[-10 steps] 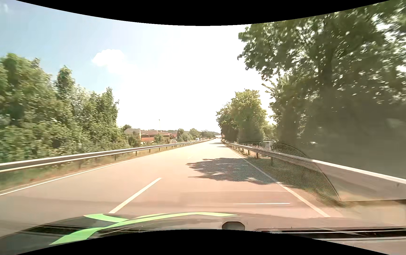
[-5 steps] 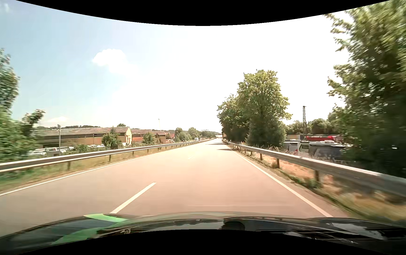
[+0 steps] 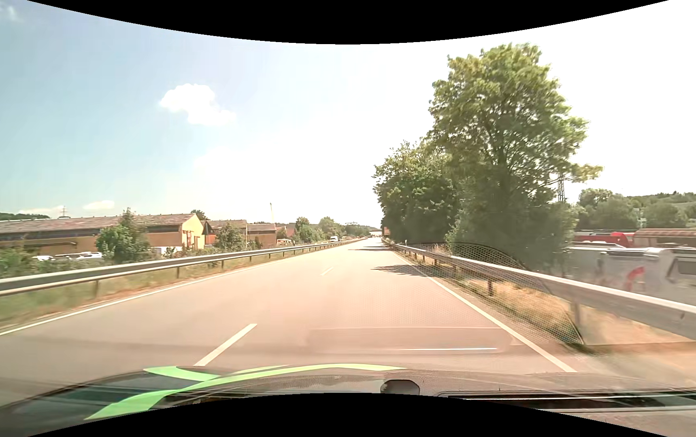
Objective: Follow the waypoints while adhering to traffic rules and regulations
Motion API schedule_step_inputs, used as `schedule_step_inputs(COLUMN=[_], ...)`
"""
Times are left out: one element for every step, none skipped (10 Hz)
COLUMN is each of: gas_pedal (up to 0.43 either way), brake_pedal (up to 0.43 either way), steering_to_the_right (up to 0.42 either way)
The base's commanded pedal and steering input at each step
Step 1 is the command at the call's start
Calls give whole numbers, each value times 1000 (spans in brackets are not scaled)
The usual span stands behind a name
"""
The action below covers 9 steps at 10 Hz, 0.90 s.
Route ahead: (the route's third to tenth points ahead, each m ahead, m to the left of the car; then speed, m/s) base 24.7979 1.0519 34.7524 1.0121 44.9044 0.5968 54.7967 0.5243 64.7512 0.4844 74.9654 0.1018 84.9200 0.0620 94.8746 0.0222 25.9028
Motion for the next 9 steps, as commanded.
schedule_step_inputs(gas_pedal=[228,228,228,209,209,209,209,209,209], brake_pedal=[0,0,0,0,0,0,0,0,0], steering_to_the_right=[-3,-3,-3,-3,-3,-3,-3,-3,-3])
